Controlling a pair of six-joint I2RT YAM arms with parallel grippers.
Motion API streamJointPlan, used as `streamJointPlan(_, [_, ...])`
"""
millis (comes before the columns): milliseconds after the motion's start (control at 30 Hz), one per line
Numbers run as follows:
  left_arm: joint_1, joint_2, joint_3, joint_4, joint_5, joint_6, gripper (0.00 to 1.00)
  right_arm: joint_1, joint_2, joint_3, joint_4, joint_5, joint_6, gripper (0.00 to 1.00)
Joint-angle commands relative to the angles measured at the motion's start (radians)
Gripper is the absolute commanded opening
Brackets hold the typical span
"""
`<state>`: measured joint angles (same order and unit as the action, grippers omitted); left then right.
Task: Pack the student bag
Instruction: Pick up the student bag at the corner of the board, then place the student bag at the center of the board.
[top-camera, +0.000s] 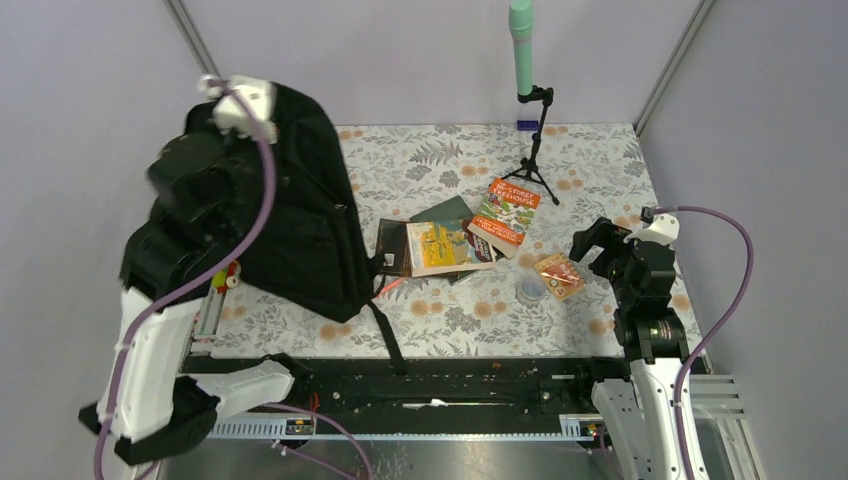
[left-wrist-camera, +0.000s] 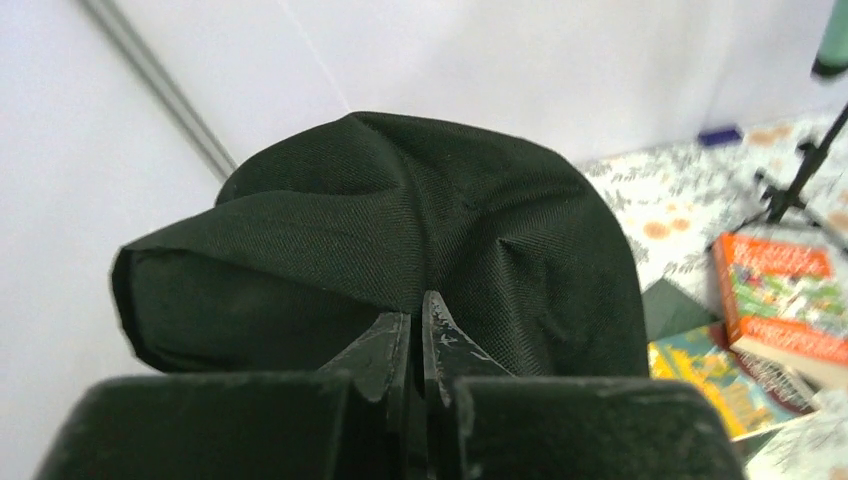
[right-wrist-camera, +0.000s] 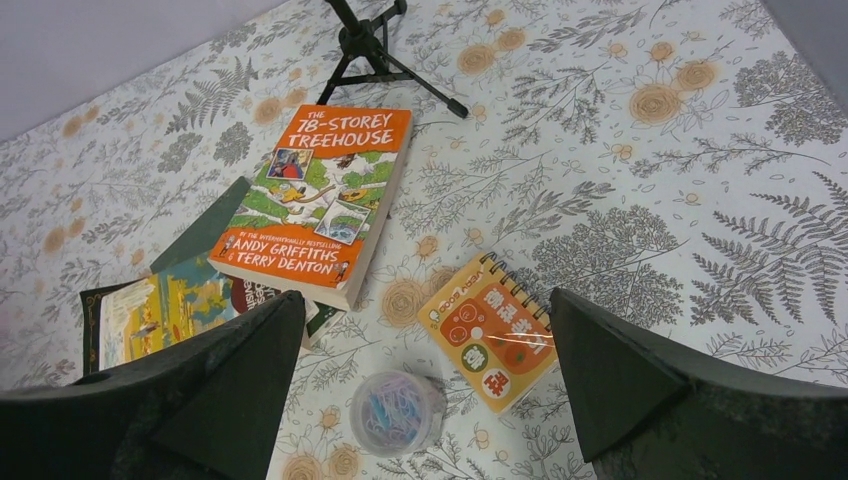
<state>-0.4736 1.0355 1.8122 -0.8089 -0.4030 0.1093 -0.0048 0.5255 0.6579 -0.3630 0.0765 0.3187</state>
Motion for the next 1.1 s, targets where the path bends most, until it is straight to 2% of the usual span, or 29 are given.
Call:
streamJointPlan(0, [-0.193,0.107,0.106,0.133,-0.216,0.252,0.00,-0.004,0.002,0.049,0.003,-0.021,-0.004,0.99])
streamJointPlan(100, [-0.303,0.194,0.121,0.176,-0.299,0.388,0.00,-0.005,0.010,0.047,0.003,-0.029,-0.005,0.99])
streamJointPlan(200, [-0.345,0.282,0.148,0.213,-0.300,0.438,0.00,-0.005,0.016,0.046,0.004,-0.037,-0.004,0.99])
streamJointPlan(400, [-0.373,0.424,0.267,0.198,-0.221,0.365,0.00,-0.005,0.015,0.047,-0.001,-0.044,-0.008,0.99])
streamJointPlan(500, [-0.384,0.453,0.258,0.197,-0.162,0.335,0.00,-0.004,0.024,0.046,-0.002,-0.043,-0.006,0.99])
streamJointPlan(700, [-0.388,0.470,0.210,0.220,-0.164,0.301,0.00,-0.004,0.053,0.049,-0.001,-0.059,-0.004,0.99])
streamJointPlan(867, [-0.390,0.476,0.152,0.241,-0.097,0.244,0.00,-0.004,0.071,0.055,-0.001,-0.071,0.000,0.99])
streamJointPlan(1067, [-0.389,0.622,0.241,0.164,-0.083,0.112,0.00,-0.004,0.078,0.051,-0.002,-0.073,-0.001,0.99])
